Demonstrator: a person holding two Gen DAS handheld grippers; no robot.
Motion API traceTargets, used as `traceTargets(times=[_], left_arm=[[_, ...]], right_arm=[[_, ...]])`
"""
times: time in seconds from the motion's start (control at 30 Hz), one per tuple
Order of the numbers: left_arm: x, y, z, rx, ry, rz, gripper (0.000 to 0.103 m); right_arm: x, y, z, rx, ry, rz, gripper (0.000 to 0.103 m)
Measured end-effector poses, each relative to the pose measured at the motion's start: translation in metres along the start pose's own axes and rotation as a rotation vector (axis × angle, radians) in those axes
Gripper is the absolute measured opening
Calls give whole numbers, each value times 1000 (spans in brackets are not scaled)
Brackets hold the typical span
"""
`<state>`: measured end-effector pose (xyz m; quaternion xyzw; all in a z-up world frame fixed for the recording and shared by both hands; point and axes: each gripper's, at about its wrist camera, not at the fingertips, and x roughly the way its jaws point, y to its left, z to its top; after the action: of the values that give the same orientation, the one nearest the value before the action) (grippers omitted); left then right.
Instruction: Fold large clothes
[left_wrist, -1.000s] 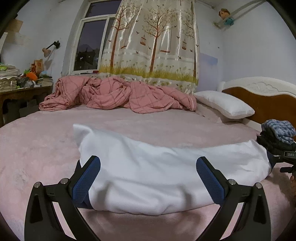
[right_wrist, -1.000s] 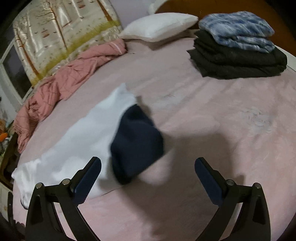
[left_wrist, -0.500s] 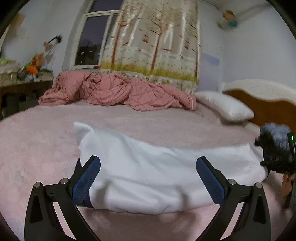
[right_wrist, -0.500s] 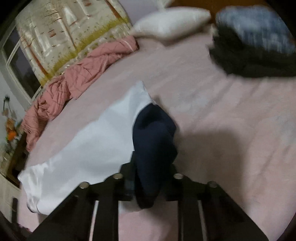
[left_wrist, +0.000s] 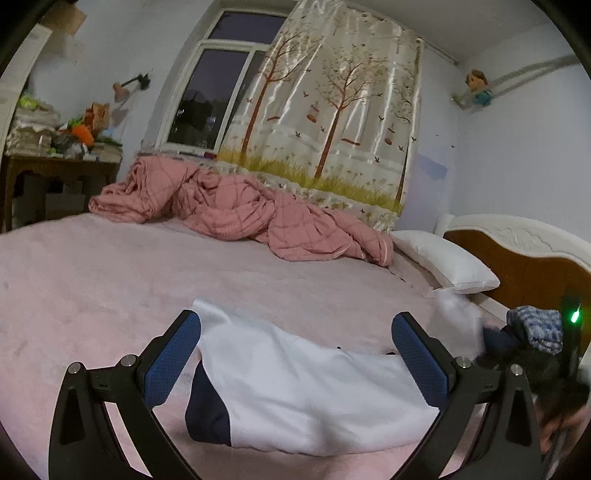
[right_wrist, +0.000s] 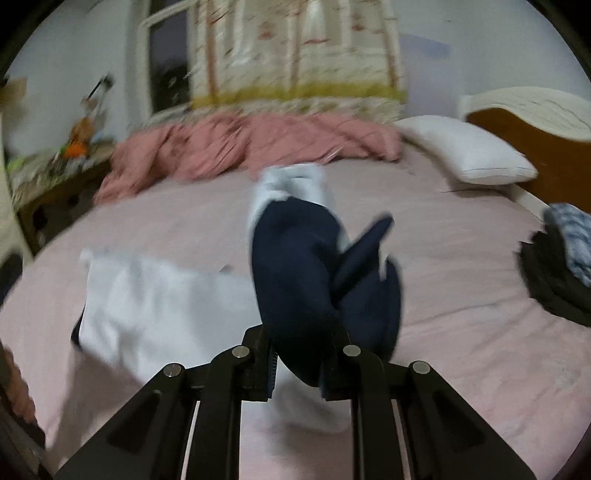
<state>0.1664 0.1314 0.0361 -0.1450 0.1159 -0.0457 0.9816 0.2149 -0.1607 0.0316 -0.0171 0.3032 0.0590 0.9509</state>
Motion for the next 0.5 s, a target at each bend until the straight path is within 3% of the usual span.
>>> traceTargets(times=[0.17,0.2,0.3,0.5], left_arm=[[3,12,0,-39,23,-17,103],[3,14,0,-47,25,-19,103],[2,18,1,-61,26,-27,103],[5,23,1,-80,39,-23,103]], right_arm=[[36,35,-14,-29,74,25,24],[40,41,-16,-41,88,32,30],[31,43,-21,-24,86,122,65],[13,28,-24,33,91,293,65]])
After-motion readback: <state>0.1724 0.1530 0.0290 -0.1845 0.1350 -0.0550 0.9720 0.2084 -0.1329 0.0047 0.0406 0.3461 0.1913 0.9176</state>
